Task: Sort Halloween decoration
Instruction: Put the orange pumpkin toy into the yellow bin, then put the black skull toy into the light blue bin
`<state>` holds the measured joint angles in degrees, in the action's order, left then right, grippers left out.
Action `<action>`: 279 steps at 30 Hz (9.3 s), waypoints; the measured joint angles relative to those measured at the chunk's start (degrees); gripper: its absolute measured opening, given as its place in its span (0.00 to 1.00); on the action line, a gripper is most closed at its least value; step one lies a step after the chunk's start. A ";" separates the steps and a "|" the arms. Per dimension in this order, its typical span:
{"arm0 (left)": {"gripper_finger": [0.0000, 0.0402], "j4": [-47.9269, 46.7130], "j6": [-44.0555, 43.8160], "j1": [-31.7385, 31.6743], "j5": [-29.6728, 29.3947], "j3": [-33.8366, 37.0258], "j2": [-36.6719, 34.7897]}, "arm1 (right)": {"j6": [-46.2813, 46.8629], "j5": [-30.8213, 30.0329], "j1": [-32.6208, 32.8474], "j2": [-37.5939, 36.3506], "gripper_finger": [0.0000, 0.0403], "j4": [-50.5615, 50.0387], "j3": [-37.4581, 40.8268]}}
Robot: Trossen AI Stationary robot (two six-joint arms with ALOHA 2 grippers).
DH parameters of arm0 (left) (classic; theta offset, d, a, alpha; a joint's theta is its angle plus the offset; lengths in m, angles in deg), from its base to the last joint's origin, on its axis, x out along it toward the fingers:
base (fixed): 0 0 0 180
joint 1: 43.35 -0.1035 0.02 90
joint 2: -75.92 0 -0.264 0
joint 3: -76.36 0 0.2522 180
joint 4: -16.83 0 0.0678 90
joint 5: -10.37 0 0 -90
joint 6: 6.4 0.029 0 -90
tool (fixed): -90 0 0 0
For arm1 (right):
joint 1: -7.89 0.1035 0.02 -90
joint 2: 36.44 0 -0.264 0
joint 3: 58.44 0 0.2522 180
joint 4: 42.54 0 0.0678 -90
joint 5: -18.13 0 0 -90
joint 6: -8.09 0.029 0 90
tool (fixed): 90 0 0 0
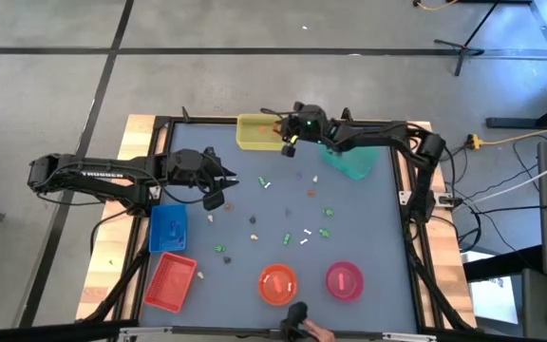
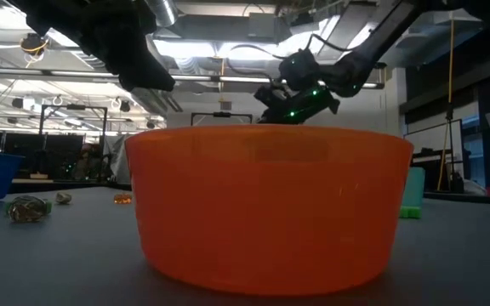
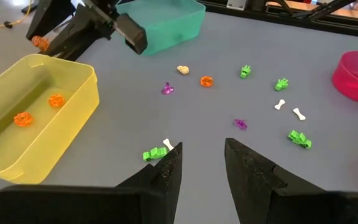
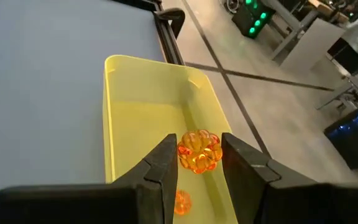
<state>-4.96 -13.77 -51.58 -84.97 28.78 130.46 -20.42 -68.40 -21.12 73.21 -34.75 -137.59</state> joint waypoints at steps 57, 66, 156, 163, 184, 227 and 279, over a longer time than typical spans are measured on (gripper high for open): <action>0.26 0.02 -0.07 0.00 0.10 0.00 0.00 | -0.34 -3.39 0.13 0.54 0.58 2.39 0.00; 0.26 11.55 -3.02 1.33 7.49 0.00 1.56 | -0.34 -3.32 0.13 0.54 0.58 2.39 0.00; 0.33 20.83 -5.55 12.02 1.40 -0.09 41.28 | 0.32 -3.48 0.13 0.54 0.58 2.28 -0.02; 0.24 20.74 -5.55 12.00 1.23 -0.09 41.31 | 0.32 -3.46 0.11 0.54 0.58 2.28 -0.02; 0.15 22.96 -5.57 12.00 0.29 0.02 41.44 | 0.32 -4.55 2.33 -1.61 0.58 2.27 -0.02; 0.15 20.85 -5.62 12.00 -2.96 0.00 33.06 | 15.74 19.86 20.01 -7.42 0.58 -18.67 -0.04; 0.15 1.08 -6.00 12.00 -4.73 -0.04 6.56 | 15.23 7.88 27.56 9.54 0.41 -11.34 -0.07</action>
<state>-3.89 -19.77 -39.58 -89.70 28.73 137.02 -5.19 -60.53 6.44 82.76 -46.08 -137.65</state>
